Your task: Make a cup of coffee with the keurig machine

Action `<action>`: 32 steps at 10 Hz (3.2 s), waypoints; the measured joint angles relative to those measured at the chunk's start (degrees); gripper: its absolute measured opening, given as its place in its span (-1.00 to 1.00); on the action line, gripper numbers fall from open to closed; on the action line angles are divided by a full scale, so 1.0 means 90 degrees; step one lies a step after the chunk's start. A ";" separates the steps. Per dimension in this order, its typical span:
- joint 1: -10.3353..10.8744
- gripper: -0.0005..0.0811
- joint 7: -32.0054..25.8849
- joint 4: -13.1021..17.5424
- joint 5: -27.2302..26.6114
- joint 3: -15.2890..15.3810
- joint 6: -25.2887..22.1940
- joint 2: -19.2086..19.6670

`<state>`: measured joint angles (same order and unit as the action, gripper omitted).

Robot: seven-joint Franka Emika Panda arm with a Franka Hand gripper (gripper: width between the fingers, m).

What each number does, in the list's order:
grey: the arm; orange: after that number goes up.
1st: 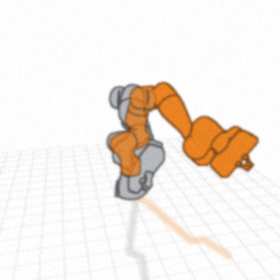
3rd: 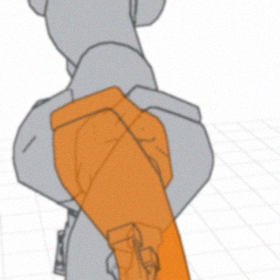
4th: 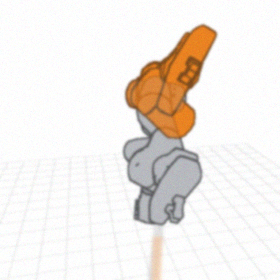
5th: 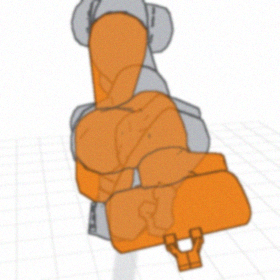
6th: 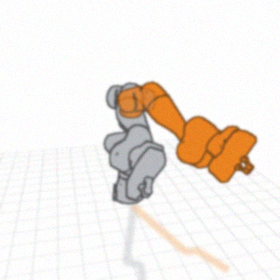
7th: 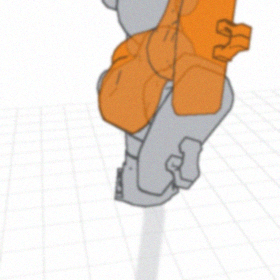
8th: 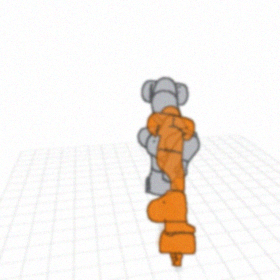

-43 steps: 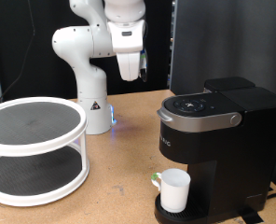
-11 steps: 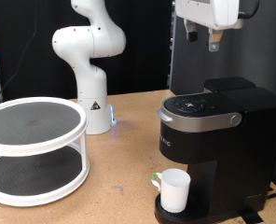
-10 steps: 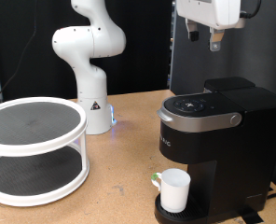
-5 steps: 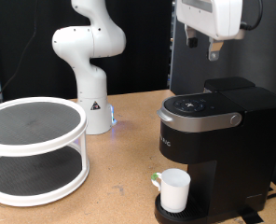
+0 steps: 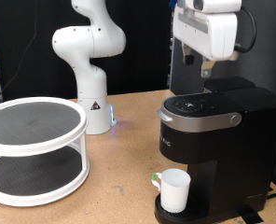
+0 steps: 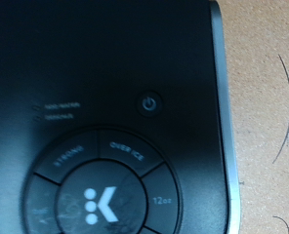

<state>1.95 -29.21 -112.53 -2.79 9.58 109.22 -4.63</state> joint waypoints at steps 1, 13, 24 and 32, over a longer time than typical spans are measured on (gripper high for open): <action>0.0000 0.53 0.0000 -0.0185 0.0025 -0.0003 0.0244 -0.0015; 0.0002 -0.98 0.0455 -0.1585 0.0104 0.0035 0.2517 -0.0087; -0.0005 -0.98 0.0600 -0.1558 0.0257 0.0079 0.1893 -0.0079; -0.0081 -0.98 0.0959 -0.0258 -0.0079 -0.0073 -0.0208 0.0754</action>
<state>1.22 -20.58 -114.85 -3.50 8.92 107.35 2.16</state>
